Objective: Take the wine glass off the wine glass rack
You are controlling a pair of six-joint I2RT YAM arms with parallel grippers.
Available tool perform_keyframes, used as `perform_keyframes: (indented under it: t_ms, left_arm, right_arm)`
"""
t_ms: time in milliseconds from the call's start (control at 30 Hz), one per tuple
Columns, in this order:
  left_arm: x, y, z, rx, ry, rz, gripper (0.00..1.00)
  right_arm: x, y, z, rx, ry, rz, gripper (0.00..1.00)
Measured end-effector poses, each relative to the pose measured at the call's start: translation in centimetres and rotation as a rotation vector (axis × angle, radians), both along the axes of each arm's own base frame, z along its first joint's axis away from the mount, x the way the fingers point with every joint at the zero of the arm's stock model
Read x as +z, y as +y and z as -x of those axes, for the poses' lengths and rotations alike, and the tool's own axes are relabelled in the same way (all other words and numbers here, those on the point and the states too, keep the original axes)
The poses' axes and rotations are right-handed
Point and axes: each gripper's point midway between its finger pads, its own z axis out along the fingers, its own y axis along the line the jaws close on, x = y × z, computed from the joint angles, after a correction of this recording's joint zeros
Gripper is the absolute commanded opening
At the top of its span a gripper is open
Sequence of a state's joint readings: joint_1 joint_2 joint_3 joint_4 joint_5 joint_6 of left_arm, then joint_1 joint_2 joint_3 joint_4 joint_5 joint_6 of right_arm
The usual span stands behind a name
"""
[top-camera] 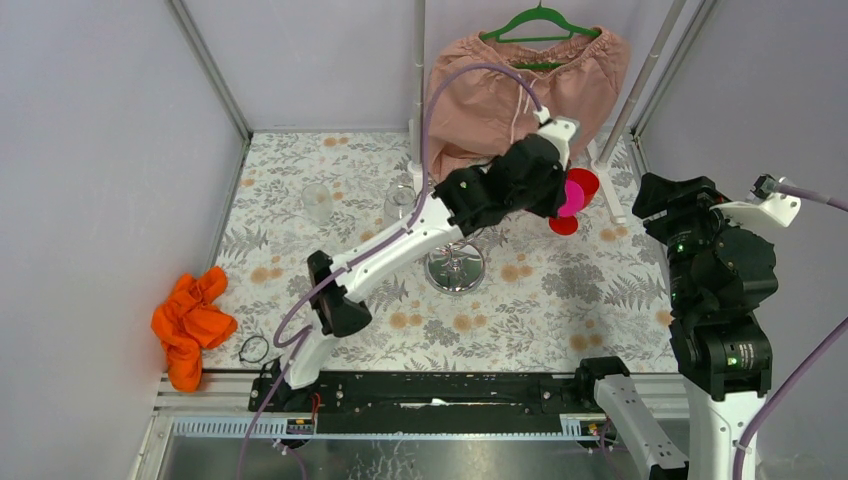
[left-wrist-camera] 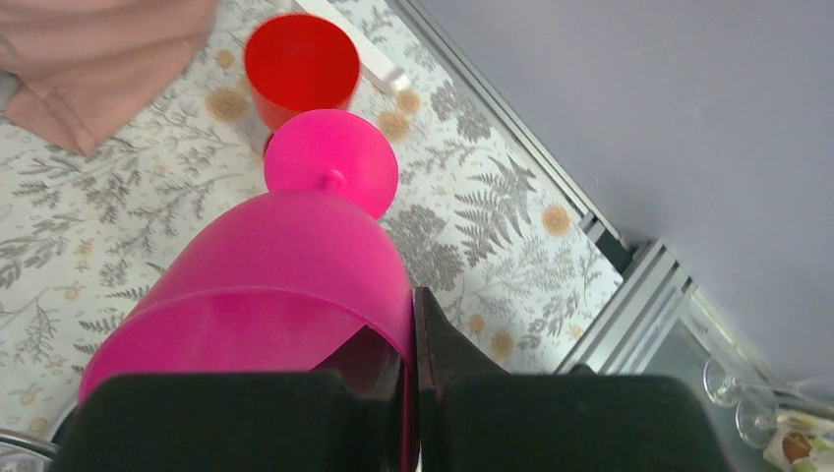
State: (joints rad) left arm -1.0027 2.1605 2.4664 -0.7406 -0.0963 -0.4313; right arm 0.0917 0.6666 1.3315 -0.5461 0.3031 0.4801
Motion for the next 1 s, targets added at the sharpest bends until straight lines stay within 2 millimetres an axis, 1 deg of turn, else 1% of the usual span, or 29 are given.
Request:
perform_keyframes:
  t_ms: [200, 300, 433, 533, 633, 767, 800, 867, 1000]
  left_arm:
    - [-1.7, -1.6, 4.3, -0.051, 0.007, -0.073, 0.0]
    - [-2.7, -1.7, 5.5, -0.064, 0.019, -0.11, 0.0]
    - [-4.4, -2.1, 6.2, -0.082, 0.037, -0.153, 0.0]
    - [-6.4, -2.6, 6.7, -0.11, 0.059, -0.19, 0.0]
    - [-9.2, -3.3, 7.3, -0.153, 0.09, -0.239, 0.0]
    - [-13.2, -4.0, 9.1, -0.248, 0.147, -0.317, 0.0]
    - [-13.8, -4.2, 9.6, -0.27, 0.159, -0.325, 0.0]
    - [-14.6, -4.3, 10.6, -0.318, 0.186, -0.339, 0.0]
    - [-14.7, -4.3, 11.8, -0.381, 0.211, -0.339, 0.0]
  right_arm:
    - [0.0, -0.1, 0.5, -0.003, -0.006, 0.004, 0.6]
    - [-0.1, -0.1, 0.7, -0.004, -0.004, 0.004, 0.6]
    - [-0.5, -0.5, 1.5, -0.021, 0.008, 0.005, 0.6]
    - [-0.1, -1.0, 2.7, -0.039, -0.005, 0.004, 0.6]
    - [1.4, -1.5, 4.8, -0.061, -0.056, 0.006, 0.6]
    - [3.3, -2.2, 7.2, -0.087, -0.118, 0.009, 0.6]
    - [3.6, -2.4, 7.7, -0.094, -0.129, 0.01, 0.6]
    - [3.7, -2.6, 8.1, -0.102, -0.138, 0.009, 0.6]
    - [3.2, -2.7, 8.4, -0.105, -0.122, 0.011, 0.6]
